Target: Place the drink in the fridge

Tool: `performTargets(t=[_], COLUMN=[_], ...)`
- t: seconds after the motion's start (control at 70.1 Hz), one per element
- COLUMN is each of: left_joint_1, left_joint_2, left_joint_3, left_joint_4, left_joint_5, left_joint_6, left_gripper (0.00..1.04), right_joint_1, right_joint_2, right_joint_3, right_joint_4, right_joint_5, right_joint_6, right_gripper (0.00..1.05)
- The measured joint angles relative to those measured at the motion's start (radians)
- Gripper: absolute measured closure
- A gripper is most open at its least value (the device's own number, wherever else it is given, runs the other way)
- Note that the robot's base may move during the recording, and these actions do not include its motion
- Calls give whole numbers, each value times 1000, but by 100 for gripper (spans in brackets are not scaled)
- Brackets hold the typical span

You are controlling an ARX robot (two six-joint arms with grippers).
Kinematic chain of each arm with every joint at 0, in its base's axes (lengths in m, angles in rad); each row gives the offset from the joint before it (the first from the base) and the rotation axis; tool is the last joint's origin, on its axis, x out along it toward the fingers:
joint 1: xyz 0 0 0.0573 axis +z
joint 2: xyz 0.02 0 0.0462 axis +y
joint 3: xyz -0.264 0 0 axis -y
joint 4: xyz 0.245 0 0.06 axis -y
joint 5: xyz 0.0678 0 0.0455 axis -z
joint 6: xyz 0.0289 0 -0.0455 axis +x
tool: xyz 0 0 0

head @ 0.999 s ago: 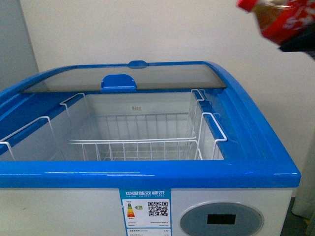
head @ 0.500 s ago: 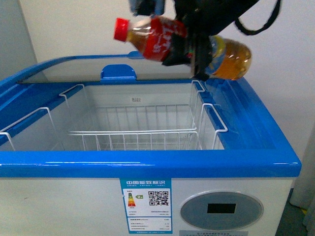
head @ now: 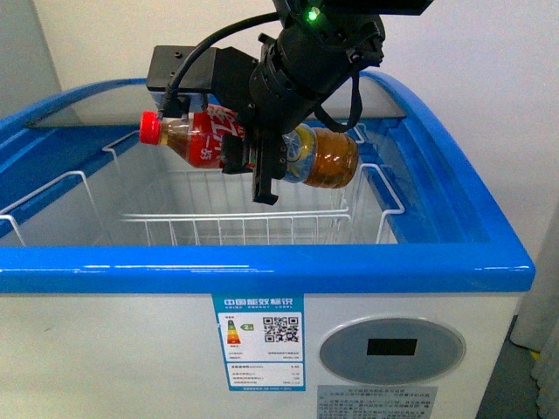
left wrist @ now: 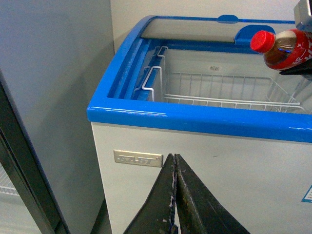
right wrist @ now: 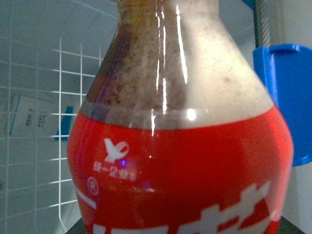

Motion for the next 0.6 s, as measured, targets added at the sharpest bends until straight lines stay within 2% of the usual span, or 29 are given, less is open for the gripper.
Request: performTargets(t=[0.357, 0.599], left_joint_1=[0, 0], left_joint_2=[0, 0], left_joint_3=[0, 0], left_joint_4=[0, 0], left_joint_5=[0, 0], left_joint_6=[0, 0], left_gripper=[102, 102], right_joint_1=[-31, -32], right_joint_2=[137, 205], right_joint_3=[154, 158], right_joint_4=[-89, -57], right_joint_5=[3, 37], right_joint_6=[41, 36], right_gripper=[68, 68])
